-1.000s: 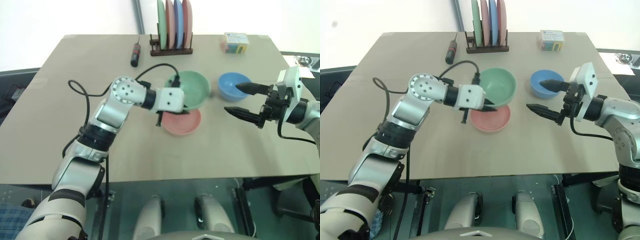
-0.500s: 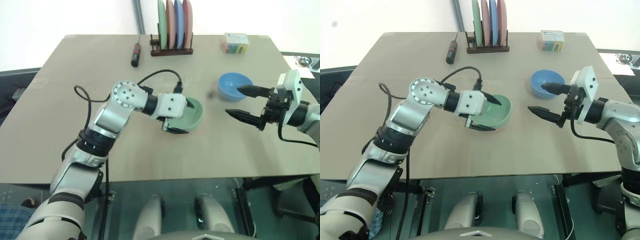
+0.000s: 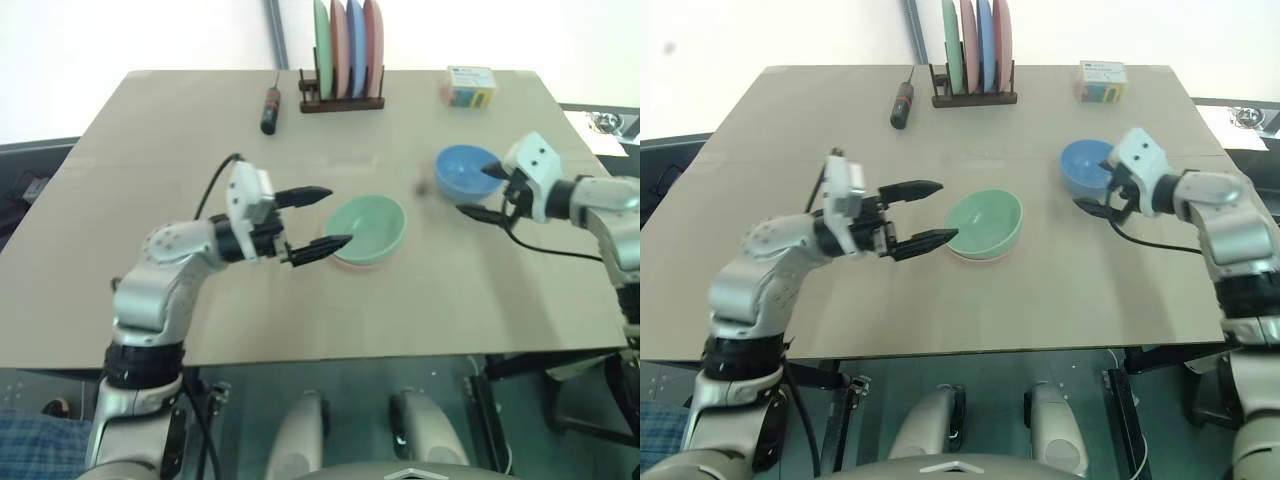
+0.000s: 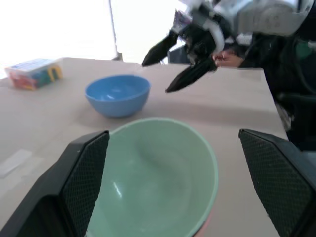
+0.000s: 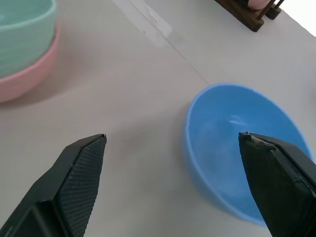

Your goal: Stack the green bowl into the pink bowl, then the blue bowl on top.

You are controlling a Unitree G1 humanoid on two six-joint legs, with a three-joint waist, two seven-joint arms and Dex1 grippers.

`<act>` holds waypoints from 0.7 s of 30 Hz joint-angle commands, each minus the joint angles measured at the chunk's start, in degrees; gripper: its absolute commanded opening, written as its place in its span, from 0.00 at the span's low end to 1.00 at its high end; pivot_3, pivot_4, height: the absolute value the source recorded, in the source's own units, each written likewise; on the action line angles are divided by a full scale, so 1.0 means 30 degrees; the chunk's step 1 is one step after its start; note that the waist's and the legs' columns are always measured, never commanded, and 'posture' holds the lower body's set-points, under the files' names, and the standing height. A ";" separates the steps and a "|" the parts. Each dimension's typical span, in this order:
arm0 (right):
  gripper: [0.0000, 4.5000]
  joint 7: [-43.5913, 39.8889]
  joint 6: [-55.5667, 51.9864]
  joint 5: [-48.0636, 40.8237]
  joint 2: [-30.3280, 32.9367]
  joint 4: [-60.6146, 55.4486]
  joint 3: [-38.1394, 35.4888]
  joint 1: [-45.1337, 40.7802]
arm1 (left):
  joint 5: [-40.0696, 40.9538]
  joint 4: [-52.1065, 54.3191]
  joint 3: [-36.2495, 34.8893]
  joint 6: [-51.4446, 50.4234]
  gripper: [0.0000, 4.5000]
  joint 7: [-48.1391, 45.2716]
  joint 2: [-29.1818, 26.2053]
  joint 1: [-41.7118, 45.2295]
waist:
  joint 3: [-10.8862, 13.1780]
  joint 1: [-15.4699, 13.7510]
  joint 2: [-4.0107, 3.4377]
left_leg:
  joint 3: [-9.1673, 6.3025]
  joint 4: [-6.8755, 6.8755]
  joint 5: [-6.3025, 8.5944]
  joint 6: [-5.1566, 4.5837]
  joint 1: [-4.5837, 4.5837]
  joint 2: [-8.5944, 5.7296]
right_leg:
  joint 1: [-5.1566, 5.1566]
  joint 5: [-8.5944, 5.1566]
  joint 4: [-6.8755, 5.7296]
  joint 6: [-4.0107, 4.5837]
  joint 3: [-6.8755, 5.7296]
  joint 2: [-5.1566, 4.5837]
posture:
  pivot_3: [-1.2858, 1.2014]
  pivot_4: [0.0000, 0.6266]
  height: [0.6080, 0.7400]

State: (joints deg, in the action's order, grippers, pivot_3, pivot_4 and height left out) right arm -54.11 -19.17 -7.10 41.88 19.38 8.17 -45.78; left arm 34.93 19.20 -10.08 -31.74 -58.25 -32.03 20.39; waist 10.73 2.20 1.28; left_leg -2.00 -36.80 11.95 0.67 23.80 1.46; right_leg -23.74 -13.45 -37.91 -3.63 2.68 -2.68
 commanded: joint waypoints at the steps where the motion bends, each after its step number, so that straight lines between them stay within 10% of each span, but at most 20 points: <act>1: 1.00 -0.0447 0.2061 0.1187 -0.1089 0.3991 0.0675 -0.2300 | 0.3330 0.2284 -0.2921 -0.1277 0.99 0.1411 -0.0107 -0.1815 | 0.0001 0.0120 -0.0002 | 0.0029 0.0001 0.0000 0.0000 -0.0016 0.0006 | -0.0002 0.0002 -0.0001 0.0001 0.0034 0.0000 | 0.52 0.24 1.00; 10: 1.00 0.1075 0.6143 0.3642 -0.3740 1.5599 0.0966 -0.6967 | 0.4627 0.4185 -0.5450 -0.0444 0.99 0.2022 -0.0766 -0.6755 | 0.0003 -0.0083 0.0000 | -0.0017 0.0004 0.0000 0.0001 0.0003 -0.0005 | 0.0009 0.0002 0.0007 0.0014 -0.0017 -0.0003 | 0.52 0.24 1.00; 21: 0.07 0.1531 0.7649 0.5249 -0.4235 1.8160 0.0608 -0.7916 | 0.5776 0.5372 -0.6181 0.0596 1.00 0.2666 -0.0850 -0.8795 | 0.0002 0.0112 -0.0004 | 0.0009 0.0029 0.0000 0.0004 -0.0028 -0.0008 | 0.0009 0.0002 0.0002 0.0016 0.0011 -0.0008 | 0.52 0.24 1.00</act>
State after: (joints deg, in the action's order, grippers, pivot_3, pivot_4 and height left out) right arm -49.18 3.24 8.32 28.94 74.06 10.74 -67.46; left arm 51.33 33.14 -27.13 -31.57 -50.70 -33.89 -5.81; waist 10.73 2.53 1.27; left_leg -1.97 -36.71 11.95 0.68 23.71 1.43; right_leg -23.71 -13.44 -37.91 -3.58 2.71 -2.70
